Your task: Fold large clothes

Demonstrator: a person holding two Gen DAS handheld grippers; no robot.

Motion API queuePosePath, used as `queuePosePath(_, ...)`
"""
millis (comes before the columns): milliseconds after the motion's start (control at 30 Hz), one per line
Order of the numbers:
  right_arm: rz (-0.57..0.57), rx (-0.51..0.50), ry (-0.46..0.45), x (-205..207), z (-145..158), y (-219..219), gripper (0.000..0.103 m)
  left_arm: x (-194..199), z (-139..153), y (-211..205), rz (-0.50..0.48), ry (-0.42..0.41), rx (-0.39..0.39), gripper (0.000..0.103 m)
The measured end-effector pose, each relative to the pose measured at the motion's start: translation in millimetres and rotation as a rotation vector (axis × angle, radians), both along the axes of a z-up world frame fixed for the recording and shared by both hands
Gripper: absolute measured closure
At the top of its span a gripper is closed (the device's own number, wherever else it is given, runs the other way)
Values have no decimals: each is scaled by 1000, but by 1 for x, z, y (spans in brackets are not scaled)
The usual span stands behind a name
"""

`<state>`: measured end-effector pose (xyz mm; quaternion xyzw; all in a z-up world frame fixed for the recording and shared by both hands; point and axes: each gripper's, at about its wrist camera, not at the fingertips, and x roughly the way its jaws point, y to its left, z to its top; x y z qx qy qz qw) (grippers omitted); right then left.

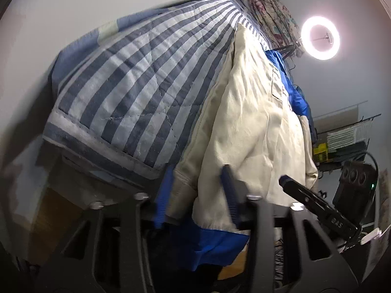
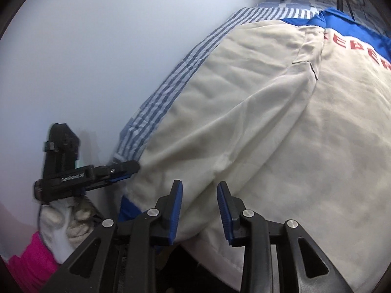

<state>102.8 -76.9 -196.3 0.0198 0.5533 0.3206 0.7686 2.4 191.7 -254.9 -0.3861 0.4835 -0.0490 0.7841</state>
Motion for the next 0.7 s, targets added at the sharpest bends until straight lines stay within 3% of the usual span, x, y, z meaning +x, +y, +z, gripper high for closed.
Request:
queuePosePath(67,8,-13,17,5,-13,7,72,0,2,-1,-9,-9,9,91)
queuePosePath(100,14,-31,36,7,-22,11,72,-1,4,-3,-15,-17,16,95)
queuePosePath(267,41,-108,67,10,-46,21,72,-4,18,-18,-68,-64,46,99)
queuePosePath(333,34,-107,74,12,-46,22,72,-5,18,-25,-54,-45,124,98)
queuePosePath(400,41,-112,69,12,-44,23,71,-5,14,-23,-41,-25,130,79)
queuePosePath(467,48,-116,65,10,-45,22,71,-7,14,-16,-1,-33,105,44)
queuePosePath(600,37,-95,78,11,-45,17,71,-5,10,1,59,-33,71,42)
queuePosePath(700,28,-82,88,13,-48,17,71,-1,-5,9,62,15,-9,42)
